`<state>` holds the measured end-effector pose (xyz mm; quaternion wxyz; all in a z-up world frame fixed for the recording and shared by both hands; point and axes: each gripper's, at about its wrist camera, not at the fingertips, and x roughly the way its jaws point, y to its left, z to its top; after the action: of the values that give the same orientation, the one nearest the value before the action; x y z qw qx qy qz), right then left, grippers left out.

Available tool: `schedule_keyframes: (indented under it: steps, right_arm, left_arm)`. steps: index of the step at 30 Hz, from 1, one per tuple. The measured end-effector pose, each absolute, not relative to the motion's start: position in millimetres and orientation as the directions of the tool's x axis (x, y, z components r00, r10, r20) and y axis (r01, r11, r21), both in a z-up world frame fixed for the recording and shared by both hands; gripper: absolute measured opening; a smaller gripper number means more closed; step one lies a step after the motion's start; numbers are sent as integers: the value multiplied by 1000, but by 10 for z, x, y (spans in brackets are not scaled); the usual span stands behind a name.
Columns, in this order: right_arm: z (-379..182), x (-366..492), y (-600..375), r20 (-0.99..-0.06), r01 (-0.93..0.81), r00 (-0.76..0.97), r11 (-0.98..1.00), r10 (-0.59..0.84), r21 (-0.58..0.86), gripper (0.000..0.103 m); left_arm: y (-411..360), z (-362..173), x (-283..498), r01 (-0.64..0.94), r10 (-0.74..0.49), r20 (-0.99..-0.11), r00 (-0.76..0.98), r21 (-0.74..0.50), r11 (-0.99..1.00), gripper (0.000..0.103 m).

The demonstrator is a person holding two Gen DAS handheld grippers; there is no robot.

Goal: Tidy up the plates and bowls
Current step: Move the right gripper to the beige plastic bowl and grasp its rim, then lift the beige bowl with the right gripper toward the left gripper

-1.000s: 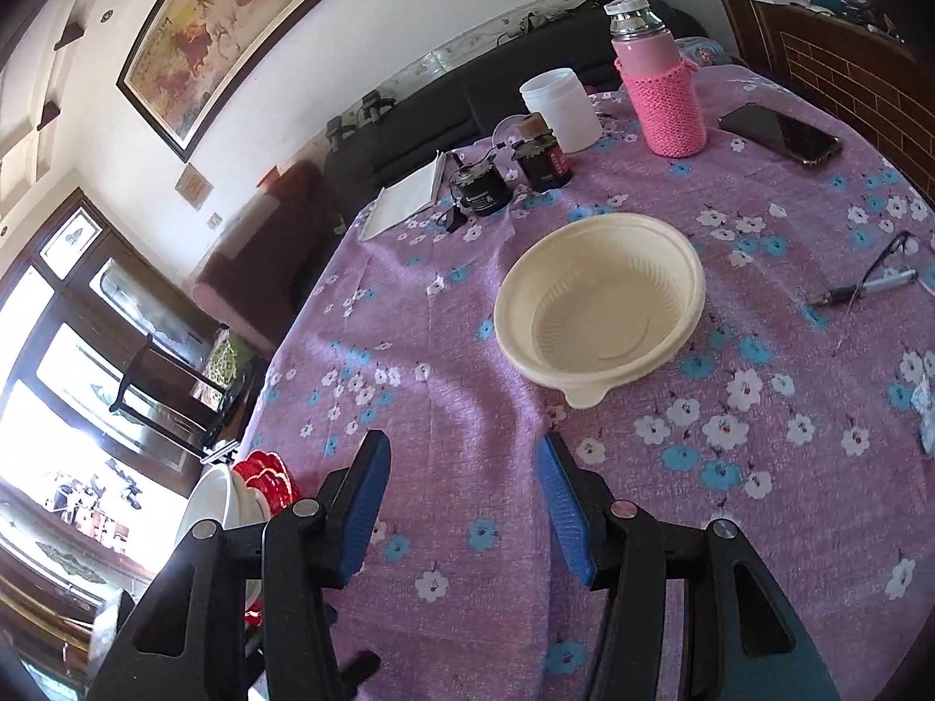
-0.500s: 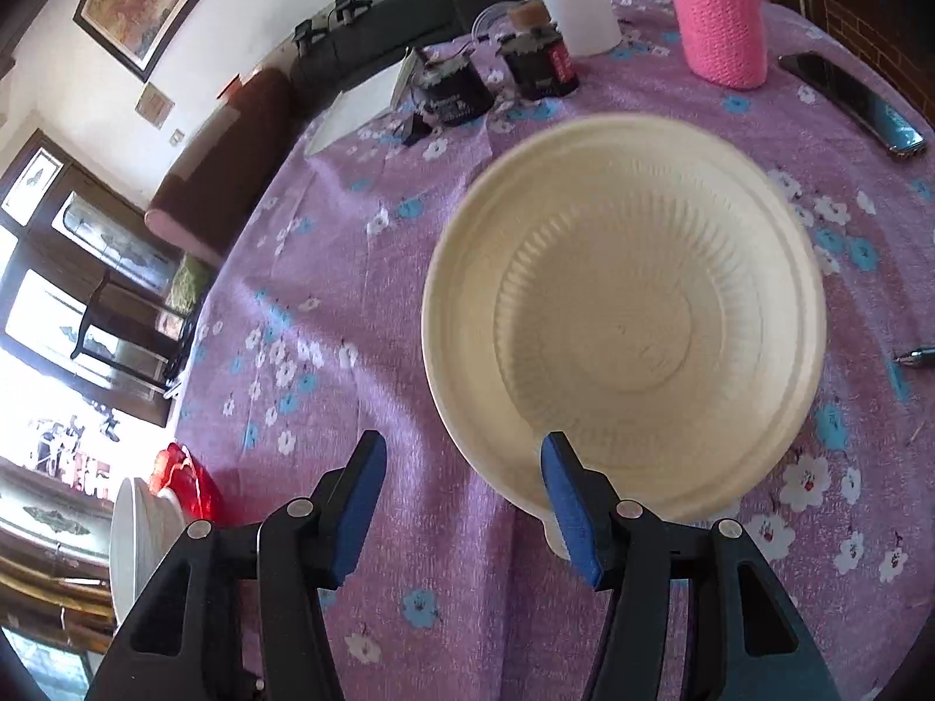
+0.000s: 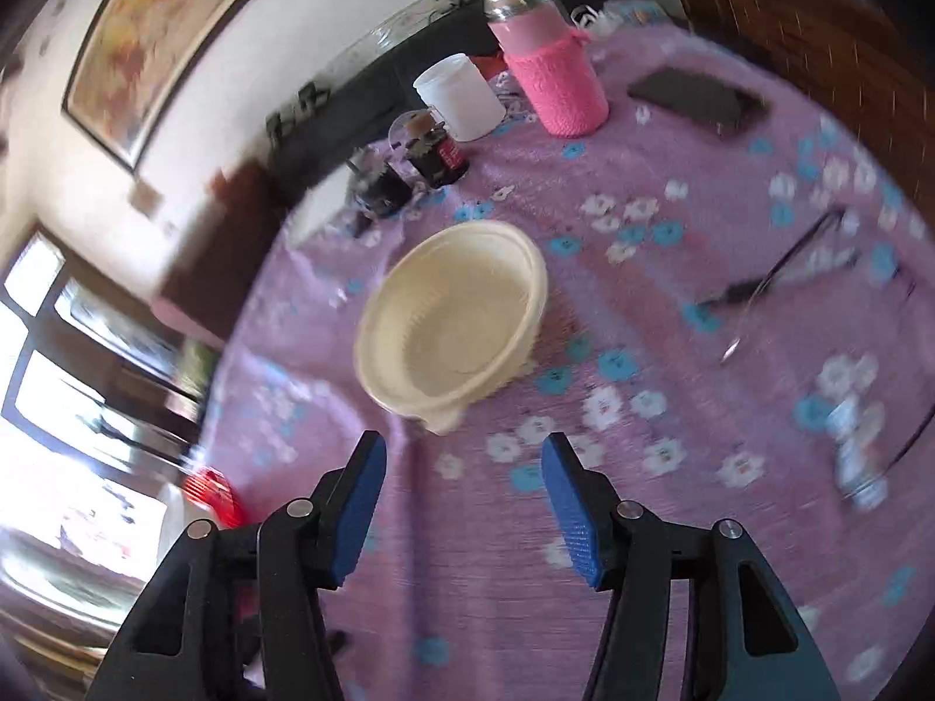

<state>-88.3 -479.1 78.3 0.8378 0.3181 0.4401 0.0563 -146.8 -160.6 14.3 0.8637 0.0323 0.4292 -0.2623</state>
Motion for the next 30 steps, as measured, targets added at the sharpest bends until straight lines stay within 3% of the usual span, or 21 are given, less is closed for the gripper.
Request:
schedule_keyframes:
  steps: [1,3,9,13,22,30]
  right_arm:
    - [746,-865,-4789,-697,203,610,775,378,599,47]
    - [639,-776,-4783,-683,244,622,735,382,632,44]
    - [280,-453,-4733,-667,348,619,616,415,707,21]
    - [261,-399,-4743,-675,341,611,632,413,696,12]
    - [697,-934,-4857,-729,193,527,774,436,603,9]
    - [826,-1254,-5186,-811,217,554,908,188,358,13]
  left_arm:
    - [-1609,142,-1473,481,-423,-759,496,-165,861,48]
    - [-1604,141,-1478,480,-422,-758,498,-164,862,48]
    - [-1577,143,-1469,483,-434,-754,493,-178,857,48]
    - [-1565,145,-1460,488,-444,-753,486,-188,852,48]
    - [-1578,146,-1460,494,-446,-756,478,-188,849,50]
    - [-1667,198,-1445,507,-487,-759,433,-242,827,50]
